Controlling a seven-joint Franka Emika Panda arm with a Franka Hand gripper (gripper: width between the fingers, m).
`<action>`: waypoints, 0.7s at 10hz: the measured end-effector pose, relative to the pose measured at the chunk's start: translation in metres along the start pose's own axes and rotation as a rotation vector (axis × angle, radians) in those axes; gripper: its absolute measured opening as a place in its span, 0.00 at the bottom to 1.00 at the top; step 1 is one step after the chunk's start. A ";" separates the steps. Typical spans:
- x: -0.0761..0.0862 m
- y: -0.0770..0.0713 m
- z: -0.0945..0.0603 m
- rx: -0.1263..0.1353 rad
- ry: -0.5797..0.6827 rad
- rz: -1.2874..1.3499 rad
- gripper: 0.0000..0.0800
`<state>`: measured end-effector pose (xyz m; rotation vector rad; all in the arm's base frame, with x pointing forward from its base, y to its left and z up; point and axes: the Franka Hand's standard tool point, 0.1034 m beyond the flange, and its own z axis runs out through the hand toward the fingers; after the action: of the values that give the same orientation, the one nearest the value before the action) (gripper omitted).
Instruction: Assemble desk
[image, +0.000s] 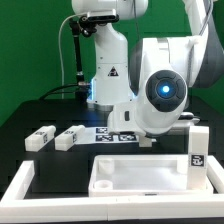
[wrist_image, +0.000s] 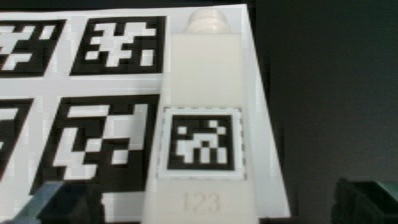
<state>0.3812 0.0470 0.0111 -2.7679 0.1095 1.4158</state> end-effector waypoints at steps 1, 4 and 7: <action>0.000 0.001 0.000 0.000 0.001 0.001 0.81; 0.000 0.001 0.000 0.000 0.001 0.001 0.47; 0.000 0.001 -0.001 0.001 0.002 0.002 0.36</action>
Offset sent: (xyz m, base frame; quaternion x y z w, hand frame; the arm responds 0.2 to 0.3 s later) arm 0.0000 0.0000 0.0000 0.0000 0.0000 0.0000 1.0000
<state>0.3818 0.0454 0.0112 -2.7689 0.1123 1.4137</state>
